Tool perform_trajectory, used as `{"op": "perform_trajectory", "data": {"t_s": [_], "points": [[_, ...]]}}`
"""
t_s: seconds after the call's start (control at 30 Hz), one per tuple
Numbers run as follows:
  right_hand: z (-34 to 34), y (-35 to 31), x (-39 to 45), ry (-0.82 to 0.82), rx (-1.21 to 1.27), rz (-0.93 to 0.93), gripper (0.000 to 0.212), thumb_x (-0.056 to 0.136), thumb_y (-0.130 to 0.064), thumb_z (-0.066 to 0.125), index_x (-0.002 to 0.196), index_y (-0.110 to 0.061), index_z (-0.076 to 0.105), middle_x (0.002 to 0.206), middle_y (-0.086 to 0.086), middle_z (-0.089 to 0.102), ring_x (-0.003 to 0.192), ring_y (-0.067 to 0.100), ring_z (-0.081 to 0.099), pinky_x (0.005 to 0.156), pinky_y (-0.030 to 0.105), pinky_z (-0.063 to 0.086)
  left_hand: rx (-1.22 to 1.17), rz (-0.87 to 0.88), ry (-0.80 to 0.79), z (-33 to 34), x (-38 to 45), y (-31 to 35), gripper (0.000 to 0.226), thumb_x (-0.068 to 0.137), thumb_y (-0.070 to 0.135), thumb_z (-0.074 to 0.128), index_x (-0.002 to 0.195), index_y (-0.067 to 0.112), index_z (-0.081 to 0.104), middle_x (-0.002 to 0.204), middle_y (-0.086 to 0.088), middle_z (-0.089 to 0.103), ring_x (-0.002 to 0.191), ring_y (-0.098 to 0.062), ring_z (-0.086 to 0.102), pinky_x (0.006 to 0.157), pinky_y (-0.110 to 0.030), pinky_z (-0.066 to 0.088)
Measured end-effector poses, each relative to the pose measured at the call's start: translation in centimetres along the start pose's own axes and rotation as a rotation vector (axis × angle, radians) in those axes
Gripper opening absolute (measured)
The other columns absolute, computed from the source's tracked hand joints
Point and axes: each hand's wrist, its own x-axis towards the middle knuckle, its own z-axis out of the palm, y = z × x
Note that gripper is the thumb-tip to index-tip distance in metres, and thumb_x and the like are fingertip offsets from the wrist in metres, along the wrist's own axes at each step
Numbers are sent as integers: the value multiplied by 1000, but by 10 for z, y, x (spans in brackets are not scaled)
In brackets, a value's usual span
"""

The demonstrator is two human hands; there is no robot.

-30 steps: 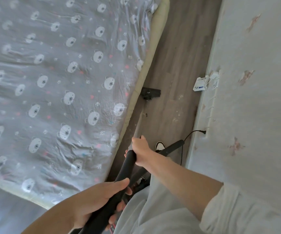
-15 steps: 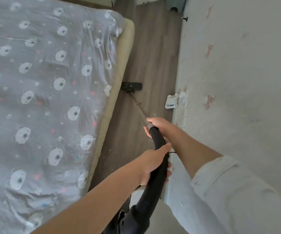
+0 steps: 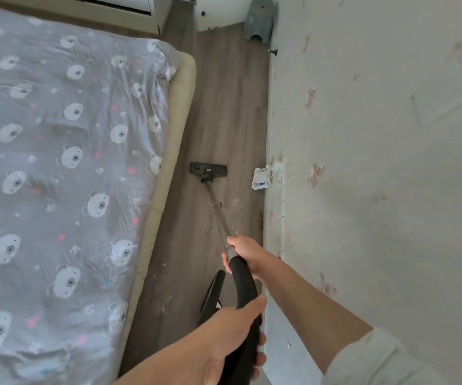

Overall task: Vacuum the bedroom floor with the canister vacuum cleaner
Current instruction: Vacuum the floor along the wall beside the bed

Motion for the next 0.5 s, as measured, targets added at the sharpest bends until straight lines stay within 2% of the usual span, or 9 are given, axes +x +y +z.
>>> {"op": "perform_trajectory", "data": {"t_s": [0.17,0.3,0.4,0.5], "points": [[-9,79,-39,21,2,4,20,96,-22,56,113,-13,52,91,13,56,63,19,58,59,30,56,2,-32,-7,5,-20,-71,41,93,45,71,94,5,62,61,-11,65,46,-25,59,50,-26,53],[-7,126,-73,24,35,1,20,98,-22,54,112,-8,49,86,14,55,60,20,55,56,29,53,42,-13,-47,-2,-49,-117,42,92,47,71,100,6,64,68,-10,69,52,-26,64,55,-28,55],[5,138,-91,62,95,-17,16,99,-19,53,98,-5,46,87,13,48,67,21,50,60,28,49,47,50,-72,-13,-75,-132,44,93,50,69,104,7,62,70,-8,67,57,-29,65,54,-27,52],[15,137,-100,83,178,35,19,100,-20,53,94,-3,45,90,12,46,79,22,49,63,26,46,72,83,-99,-25,-98,-132,51,90,56,70,107,8,64,74,-8,64,59,-28,64,54,-28,50]]}}
